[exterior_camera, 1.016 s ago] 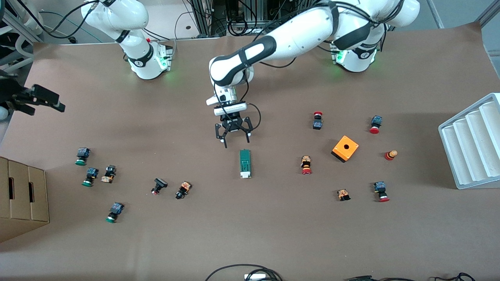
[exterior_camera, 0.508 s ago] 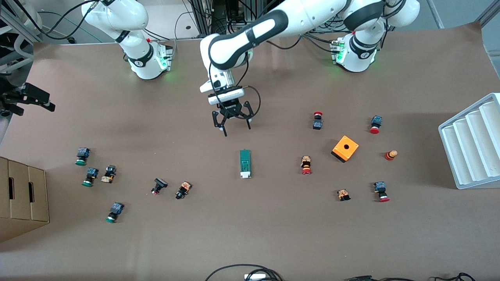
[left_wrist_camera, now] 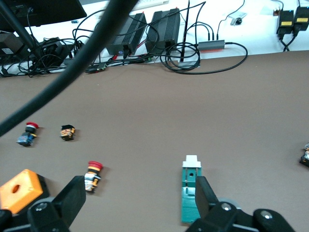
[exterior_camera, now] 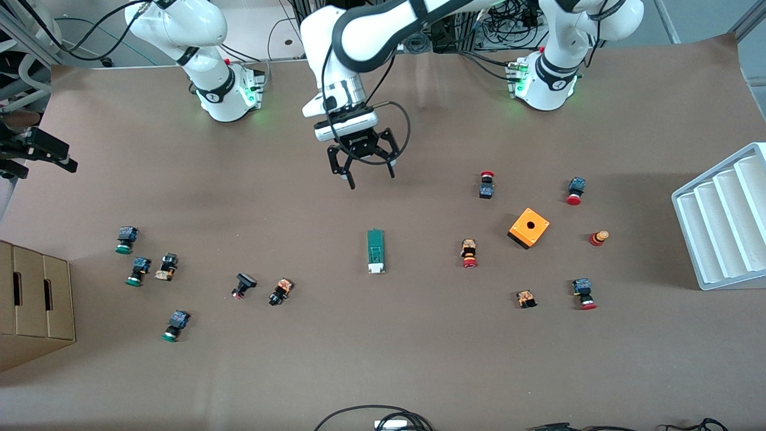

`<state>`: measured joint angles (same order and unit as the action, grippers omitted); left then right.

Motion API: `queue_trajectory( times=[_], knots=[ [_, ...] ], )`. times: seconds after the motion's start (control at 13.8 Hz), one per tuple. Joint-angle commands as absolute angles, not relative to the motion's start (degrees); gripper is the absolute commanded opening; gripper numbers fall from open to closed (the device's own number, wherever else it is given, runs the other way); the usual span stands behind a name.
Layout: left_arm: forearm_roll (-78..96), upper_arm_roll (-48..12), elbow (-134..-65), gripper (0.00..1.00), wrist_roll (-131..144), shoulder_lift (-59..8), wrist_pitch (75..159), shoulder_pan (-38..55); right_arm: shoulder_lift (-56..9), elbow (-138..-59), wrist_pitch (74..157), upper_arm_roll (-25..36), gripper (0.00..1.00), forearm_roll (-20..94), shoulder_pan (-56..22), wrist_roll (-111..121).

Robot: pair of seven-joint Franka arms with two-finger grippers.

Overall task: Close load switch with both arms
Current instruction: 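Open the left gripper and lift it off the green switch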

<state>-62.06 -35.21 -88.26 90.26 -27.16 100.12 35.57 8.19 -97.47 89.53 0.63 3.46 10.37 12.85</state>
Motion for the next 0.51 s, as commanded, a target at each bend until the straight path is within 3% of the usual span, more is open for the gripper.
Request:
queue_trajectory(
  times=[0.0, 0.44],
  knots=[
    [-54.1, -34.8, -90.4, 1.0, 80.2, -19.9, 101.1, 32.4, 8.3, -96.1, 89.5, 1.5, 1.0, 2.4, 10.9, 13.7],
    [-41.8, -34.9, -90.2, 1.0, 63.3, -12.0, 100.9, 23.0, 8.2, -96.1, 89.4, 1.4, 1.0, 2.4, 10.6, 13.8]
  ],
)
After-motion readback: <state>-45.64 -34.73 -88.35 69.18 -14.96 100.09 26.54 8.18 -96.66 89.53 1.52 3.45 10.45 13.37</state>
